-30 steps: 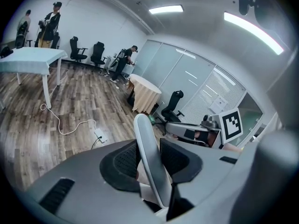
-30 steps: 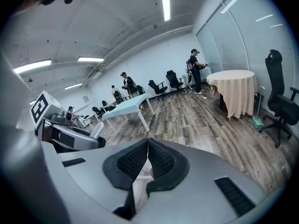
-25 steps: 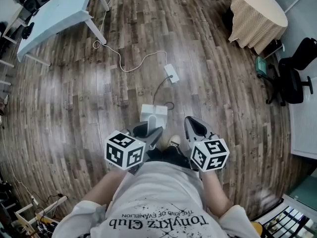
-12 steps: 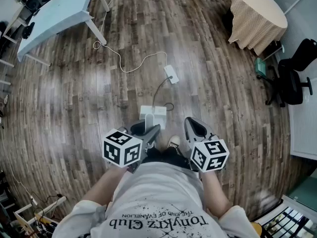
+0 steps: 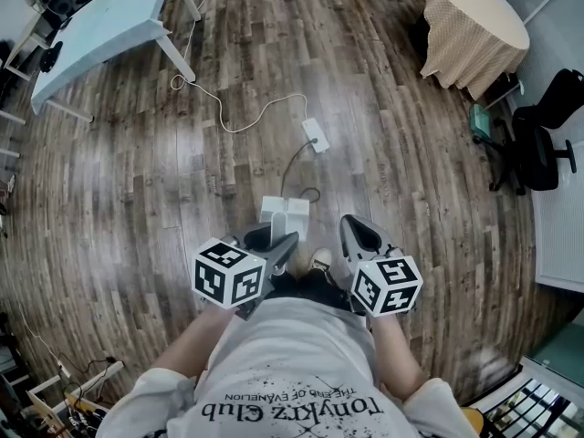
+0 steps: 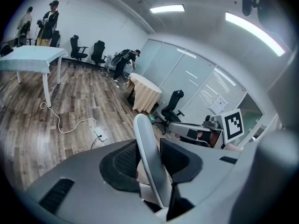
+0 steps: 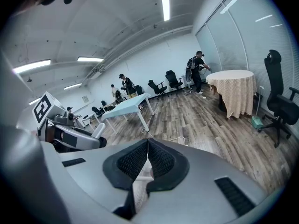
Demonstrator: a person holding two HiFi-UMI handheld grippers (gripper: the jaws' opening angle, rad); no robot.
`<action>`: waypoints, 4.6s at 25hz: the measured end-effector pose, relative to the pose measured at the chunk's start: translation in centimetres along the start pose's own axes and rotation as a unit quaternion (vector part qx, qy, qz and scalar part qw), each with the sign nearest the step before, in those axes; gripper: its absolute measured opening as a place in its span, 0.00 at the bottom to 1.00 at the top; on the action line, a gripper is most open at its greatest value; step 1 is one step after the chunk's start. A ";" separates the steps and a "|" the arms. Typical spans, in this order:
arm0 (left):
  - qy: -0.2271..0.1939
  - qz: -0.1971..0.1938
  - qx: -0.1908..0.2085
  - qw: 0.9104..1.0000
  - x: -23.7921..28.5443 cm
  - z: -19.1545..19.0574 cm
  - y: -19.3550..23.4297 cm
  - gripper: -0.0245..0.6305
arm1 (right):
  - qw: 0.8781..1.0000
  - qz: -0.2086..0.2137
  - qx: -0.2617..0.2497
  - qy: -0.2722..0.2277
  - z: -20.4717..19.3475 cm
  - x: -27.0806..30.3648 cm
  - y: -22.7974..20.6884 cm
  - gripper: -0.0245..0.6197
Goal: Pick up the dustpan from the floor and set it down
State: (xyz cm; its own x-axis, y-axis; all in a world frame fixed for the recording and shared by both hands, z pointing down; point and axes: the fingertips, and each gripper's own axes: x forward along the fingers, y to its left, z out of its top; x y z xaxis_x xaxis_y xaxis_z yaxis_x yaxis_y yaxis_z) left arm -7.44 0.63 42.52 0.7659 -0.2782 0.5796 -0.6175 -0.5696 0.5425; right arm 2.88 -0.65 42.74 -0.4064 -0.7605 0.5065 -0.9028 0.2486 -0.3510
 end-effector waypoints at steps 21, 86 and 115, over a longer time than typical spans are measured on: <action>0.054 -0.030 0.022 0.998 4.5 -0.9 -1.3 0.25 | 1.000 -0.015 0.024 0.012 -0.7 -1.0 -2.9 0.08; 0.232 -0.025 0.075 0.970 19.2 -6.5 6.0 0.23 | 0.991 -0.034 0.109 0.072 -6.7 2.3 -9.7 0.08; 0.176 0.022 0.116 0.977 24.2 -2.4 7.6 0.25 | 0.989 -0.041 0.118 0.076 -7.3 1.8 -11.8 0.08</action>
State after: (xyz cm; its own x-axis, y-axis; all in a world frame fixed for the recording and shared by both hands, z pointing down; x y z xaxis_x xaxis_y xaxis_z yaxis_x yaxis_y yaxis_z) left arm 5.97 -8.59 62.17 0.6047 -0.0474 0.7950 -0.5602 -0.7349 0.3822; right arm 11.76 -0.61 53.51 -0.3651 -0.6690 0.6474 -0.8833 0.0292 -0.4680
